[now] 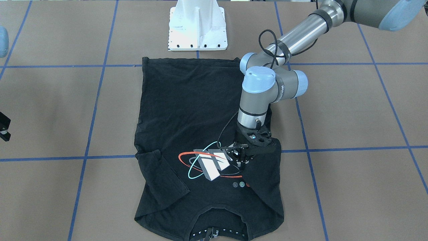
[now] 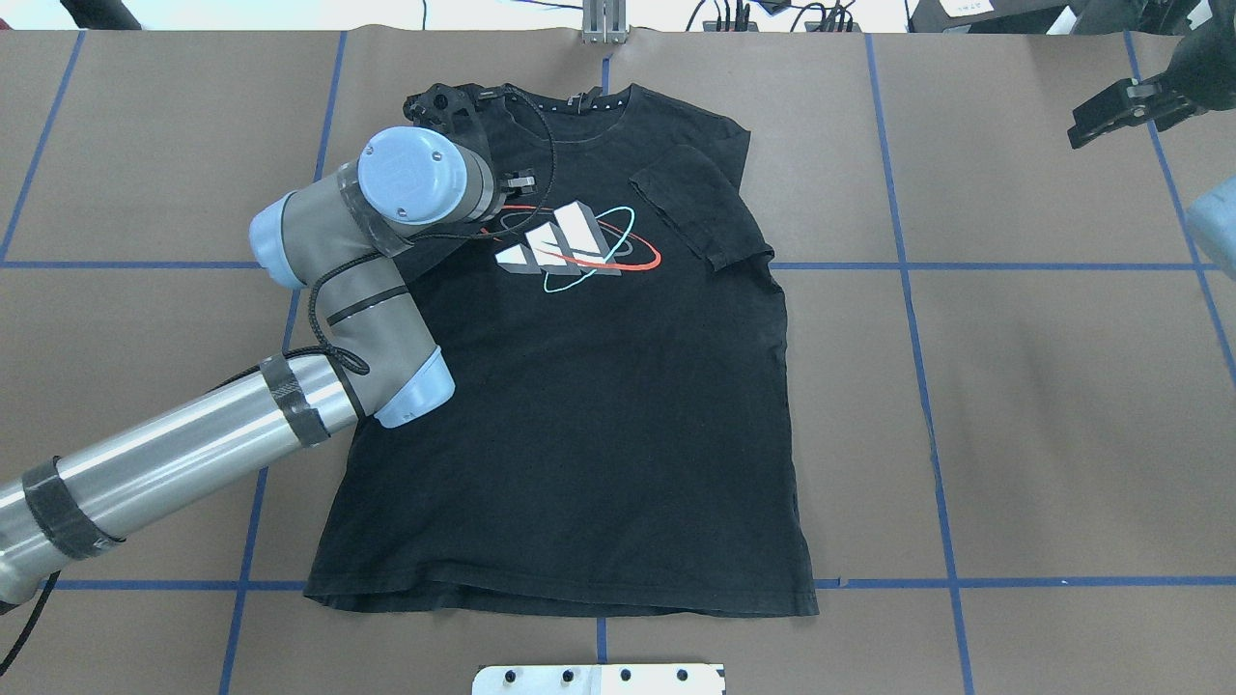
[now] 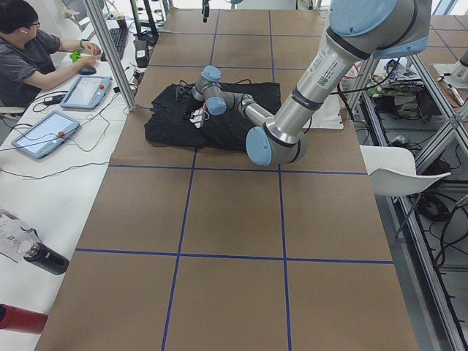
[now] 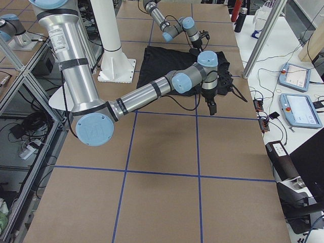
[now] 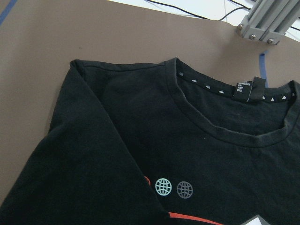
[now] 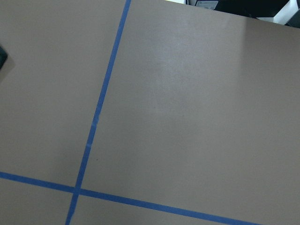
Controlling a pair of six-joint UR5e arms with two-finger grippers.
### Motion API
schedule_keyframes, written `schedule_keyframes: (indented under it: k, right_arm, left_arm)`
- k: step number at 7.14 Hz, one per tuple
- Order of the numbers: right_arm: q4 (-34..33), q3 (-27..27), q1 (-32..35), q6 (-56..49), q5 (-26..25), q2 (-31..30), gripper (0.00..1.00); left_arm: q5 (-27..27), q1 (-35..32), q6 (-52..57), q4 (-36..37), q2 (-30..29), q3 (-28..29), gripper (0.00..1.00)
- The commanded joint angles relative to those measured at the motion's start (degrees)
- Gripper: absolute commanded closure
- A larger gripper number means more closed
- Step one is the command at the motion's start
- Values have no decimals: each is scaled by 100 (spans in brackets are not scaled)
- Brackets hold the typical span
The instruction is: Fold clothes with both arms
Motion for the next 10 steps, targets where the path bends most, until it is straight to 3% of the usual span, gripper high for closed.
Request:
schedule_keyframes:
  k: [1, 2, 4, 7, 8, 10]
  right_arm:
    - [0, 3, 0, 10, 0, 8, 0]
    - [0, 12, -9, 219, 9, 17, 0]
    - [9, 317, -96, 841, 9, 52, 0]
    - [0, 1300, -770, 1914, -62, -324, 0]
    - [0, 1852, -1182, 2126, -70, -639, 0]
    - [-9, 2706, -2567, 3448, -1101, -1036, 0]
  left_arm:
    - [16, 23, 83, -15, -38, 67, 72]
    - [-19, -4, 797, -76, 41, -64, 1]
    - [-46, -48, 1155, -15, 933, -1630, 0]
    - [-729, 30, 1402, 73, 2165, -3750, 0]
    - [-975, 83, 1359, 64, 2517, -4105, 0]
    - [-1022, 468, 1193, 12, 3201, -4485, 0]
